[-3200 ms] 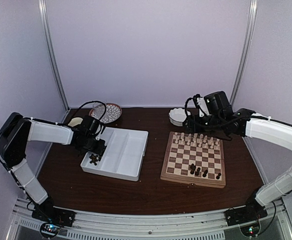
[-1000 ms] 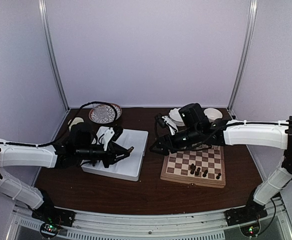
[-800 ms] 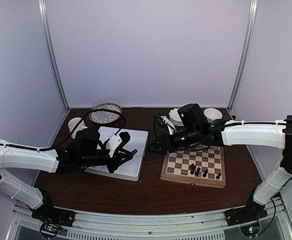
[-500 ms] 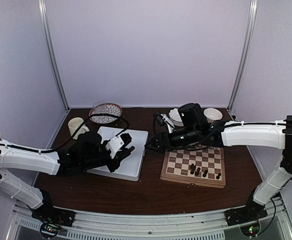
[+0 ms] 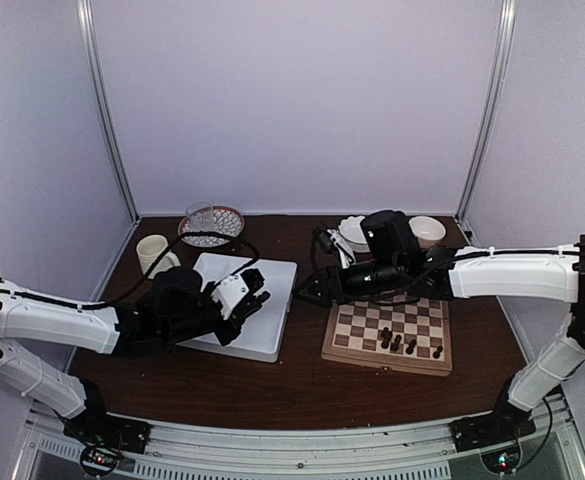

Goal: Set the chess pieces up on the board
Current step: Pass from the left arm to the right

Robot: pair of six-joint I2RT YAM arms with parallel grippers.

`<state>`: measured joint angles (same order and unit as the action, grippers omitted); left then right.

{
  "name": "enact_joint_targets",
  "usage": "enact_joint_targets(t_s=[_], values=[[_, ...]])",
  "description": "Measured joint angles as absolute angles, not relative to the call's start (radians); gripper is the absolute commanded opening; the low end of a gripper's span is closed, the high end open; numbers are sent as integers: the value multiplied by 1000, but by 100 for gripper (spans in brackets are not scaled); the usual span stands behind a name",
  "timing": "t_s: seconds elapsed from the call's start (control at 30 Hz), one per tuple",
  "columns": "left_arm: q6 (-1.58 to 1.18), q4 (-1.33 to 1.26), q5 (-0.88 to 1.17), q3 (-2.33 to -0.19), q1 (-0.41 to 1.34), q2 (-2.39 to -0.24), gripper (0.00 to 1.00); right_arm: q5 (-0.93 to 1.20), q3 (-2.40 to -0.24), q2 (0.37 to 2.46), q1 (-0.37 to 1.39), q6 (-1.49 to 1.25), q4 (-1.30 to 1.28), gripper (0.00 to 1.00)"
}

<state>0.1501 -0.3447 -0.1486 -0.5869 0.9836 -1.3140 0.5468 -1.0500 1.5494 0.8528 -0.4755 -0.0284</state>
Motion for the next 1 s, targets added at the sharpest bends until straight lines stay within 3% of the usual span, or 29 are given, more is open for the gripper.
enact_joint_targets(t_s=[0.37, 0.73, 1.0], values=[[148, -348, -167, -552, 984, -1259, 1, 524, -942, 1408, 866, -642, 165, 66], [110, -339, -168, -562, 984, -1263, 2, 632, -872, 1273, 931, -761, 399, 69], [94, -327, -160, -575, 984, -1289, 2, 655, -868, 1227, 936, -786, 434, 71]])
